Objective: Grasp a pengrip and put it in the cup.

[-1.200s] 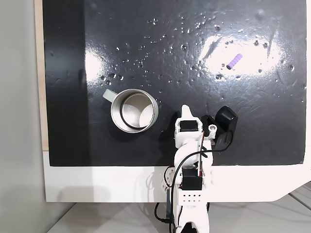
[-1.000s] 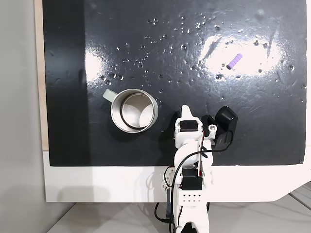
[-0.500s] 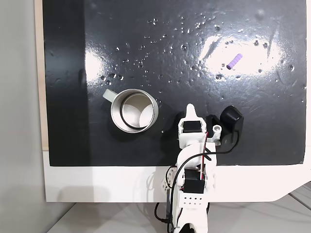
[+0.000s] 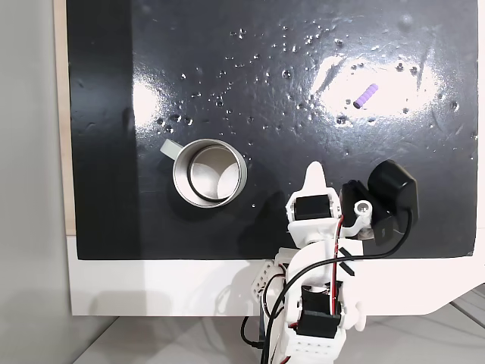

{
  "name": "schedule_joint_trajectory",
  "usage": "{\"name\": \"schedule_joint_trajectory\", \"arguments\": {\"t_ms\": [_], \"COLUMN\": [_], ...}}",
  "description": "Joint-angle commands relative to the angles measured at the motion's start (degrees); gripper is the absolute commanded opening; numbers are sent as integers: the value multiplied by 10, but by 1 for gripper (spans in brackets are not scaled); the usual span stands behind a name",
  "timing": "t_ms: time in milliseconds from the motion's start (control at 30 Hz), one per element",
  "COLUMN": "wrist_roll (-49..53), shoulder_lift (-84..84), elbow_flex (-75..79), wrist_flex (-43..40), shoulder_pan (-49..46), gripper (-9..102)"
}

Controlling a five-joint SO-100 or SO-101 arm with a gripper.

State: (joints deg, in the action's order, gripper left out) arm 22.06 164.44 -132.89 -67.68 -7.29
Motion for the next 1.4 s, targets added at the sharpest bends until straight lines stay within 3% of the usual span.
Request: {"name": "schedule_joint_trajectory", "arguments": {"t_ms": [0, 133, 367, 633, 967, 1200, 1367], "wrist_roll": [40, 91, 188, 291, 334, 374, 399], "shoulder_lift": [-95, -206, -347, -482, -682, -746, -747], "elbow_flex": [147, 266, 356, 403, 538, 525, 440], "wrist_flex": [-34, -80, -75, 4, 74, 139, 192], "shoulder_pan": [-26, -64, -104, -152, -176, -159, -149], "gripper": [2, 5, 7, 8, 14, 26, 29]}}
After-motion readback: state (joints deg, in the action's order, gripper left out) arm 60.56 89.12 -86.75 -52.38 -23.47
